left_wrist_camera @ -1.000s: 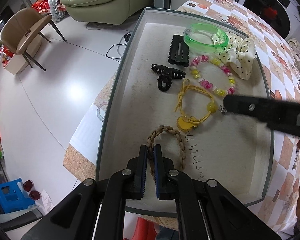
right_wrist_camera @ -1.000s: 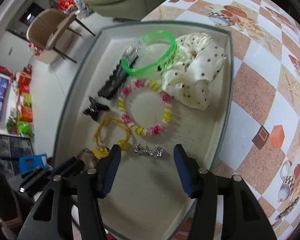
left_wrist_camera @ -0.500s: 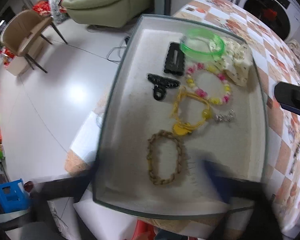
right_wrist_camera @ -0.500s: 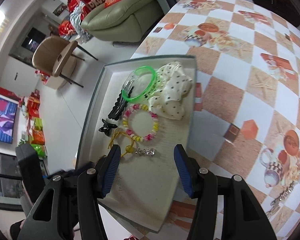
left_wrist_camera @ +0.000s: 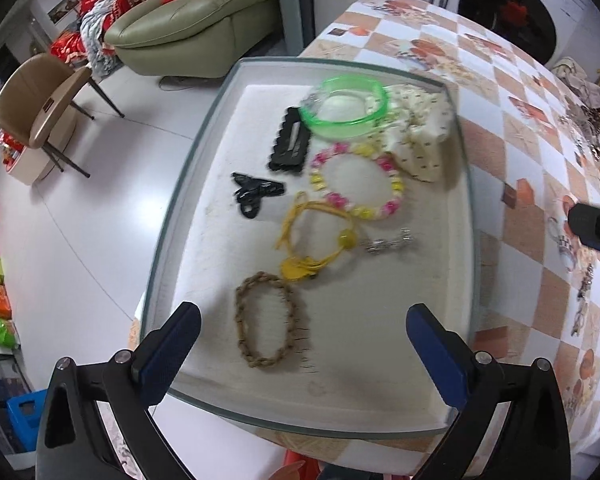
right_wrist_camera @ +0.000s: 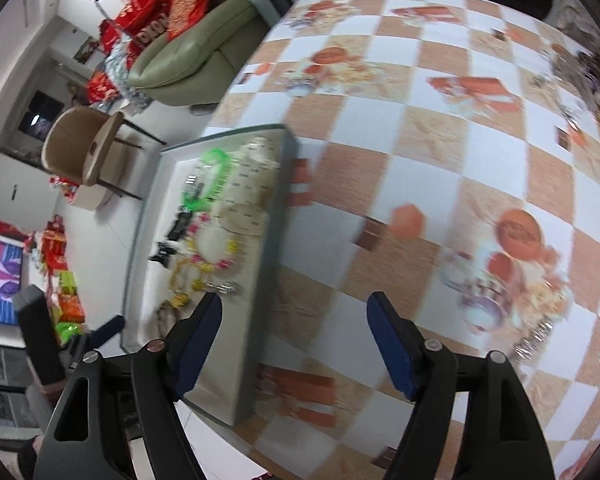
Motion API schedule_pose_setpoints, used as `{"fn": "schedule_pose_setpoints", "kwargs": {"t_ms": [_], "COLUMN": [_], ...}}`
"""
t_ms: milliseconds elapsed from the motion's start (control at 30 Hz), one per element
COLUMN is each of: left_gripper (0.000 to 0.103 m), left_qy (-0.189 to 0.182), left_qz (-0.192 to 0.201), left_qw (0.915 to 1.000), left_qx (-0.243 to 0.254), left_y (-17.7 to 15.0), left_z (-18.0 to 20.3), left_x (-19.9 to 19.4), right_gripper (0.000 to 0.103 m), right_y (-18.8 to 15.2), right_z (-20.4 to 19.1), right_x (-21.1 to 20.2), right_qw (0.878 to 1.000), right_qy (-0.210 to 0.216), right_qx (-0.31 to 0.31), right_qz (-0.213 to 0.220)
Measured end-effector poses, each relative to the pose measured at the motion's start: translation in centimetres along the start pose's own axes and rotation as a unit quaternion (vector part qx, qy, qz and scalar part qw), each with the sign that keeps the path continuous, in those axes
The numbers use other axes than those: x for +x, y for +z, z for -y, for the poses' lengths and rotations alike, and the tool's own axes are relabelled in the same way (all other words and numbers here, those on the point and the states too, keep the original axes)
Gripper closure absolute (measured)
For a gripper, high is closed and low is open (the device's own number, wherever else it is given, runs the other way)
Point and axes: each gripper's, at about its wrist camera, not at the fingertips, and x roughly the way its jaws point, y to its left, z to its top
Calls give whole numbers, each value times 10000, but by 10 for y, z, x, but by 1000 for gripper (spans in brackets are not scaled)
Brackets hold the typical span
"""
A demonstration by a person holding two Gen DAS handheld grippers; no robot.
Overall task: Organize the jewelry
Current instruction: 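Grasp silver star hair clip with right tool while left tool moves to bunny clip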
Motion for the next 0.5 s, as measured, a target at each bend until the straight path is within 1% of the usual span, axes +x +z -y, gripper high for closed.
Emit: {"fn": "schedule_pose_setpoints", "kwargs": {"t_ms": [133,233,400,500], "left_gripper": [0,0,0,0], "left_qy": [-105,-215,-407,-524], "left_qz": [64,138,213,227], "left_qw": [9997,9988,9957,9931], "left_qx": [195,426,799,1027], "left_y": [1,3,4,2], "left_z": [20,40,73,92], "left_x": [-8,-16,-25,-28], "right_gripper": [23,23,23,23], "right_y": [-10,-19,-34,-42], "right_z": [32,59,106,126], "right_x": [-7,-15,-26,-28], "right_qw": [9989,9960,9860,9802], "right_qy": [-297,-572,-985,-1110], "right_qx": [349,683,1344,1637], "right_qz": [-8,21,49,55]}}
